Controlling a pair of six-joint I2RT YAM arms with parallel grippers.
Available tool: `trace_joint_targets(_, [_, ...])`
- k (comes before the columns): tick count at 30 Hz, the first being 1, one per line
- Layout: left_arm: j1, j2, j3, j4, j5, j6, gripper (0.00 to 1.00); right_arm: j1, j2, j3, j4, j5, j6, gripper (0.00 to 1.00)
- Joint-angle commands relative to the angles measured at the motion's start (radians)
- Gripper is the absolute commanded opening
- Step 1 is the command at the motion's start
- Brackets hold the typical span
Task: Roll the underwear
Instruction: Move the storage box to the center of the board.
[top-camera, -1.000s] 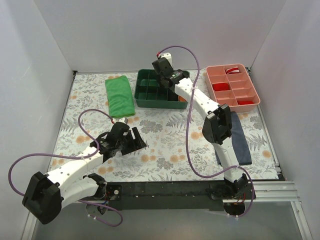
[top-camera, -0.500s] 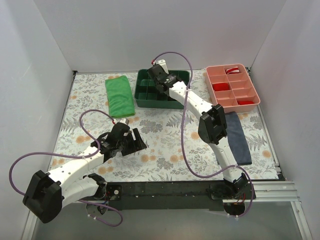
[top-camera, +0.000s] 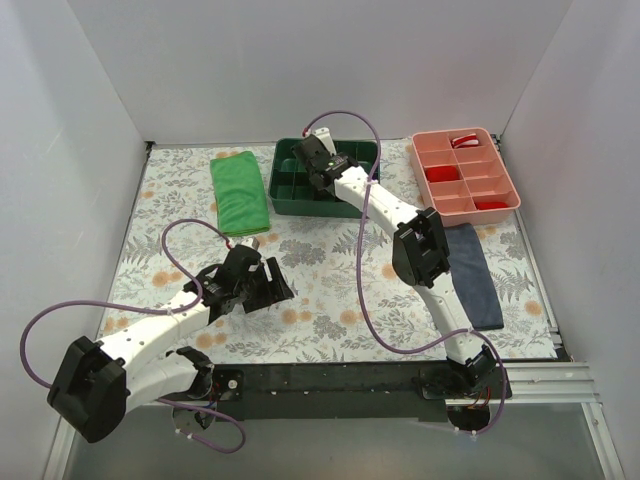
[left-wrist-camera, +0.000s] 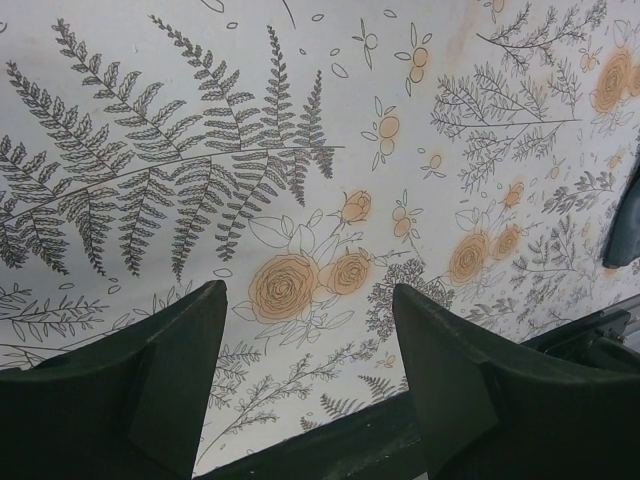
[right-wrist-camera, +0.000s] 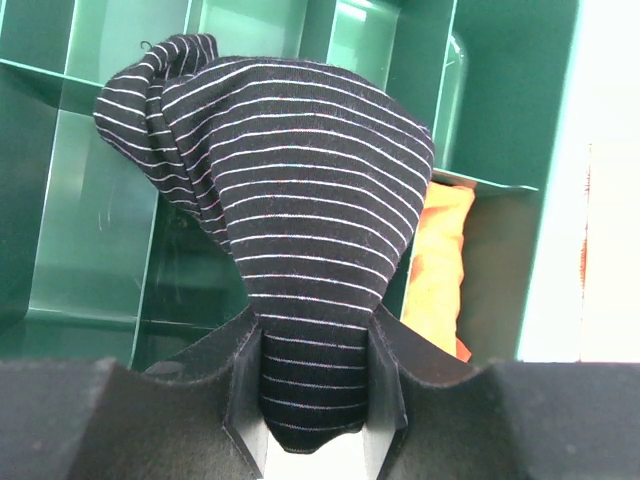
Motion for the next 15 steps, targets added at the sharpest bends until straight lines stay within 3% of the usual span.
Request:
trace_joint_targets(1, [0.010,0.004,-0.002,0.010,0.009,0.016,0.67,0.001,0.022,0.046,0.017,-0.013,0.018,0.01])
trace_joint_targets(9, [0.010,0.021,0.001,0.016,0.009,0.018,0.67,-0.001,0.043,0.056,0.085,-0.090,0.005,0.01])
trace_joint_targets(15, [0.010,0.032,-0.002,0.013,0.006,0.015,0.67,-0.033,0.069,0.037,0.088,-0.243,0.076,0.01])
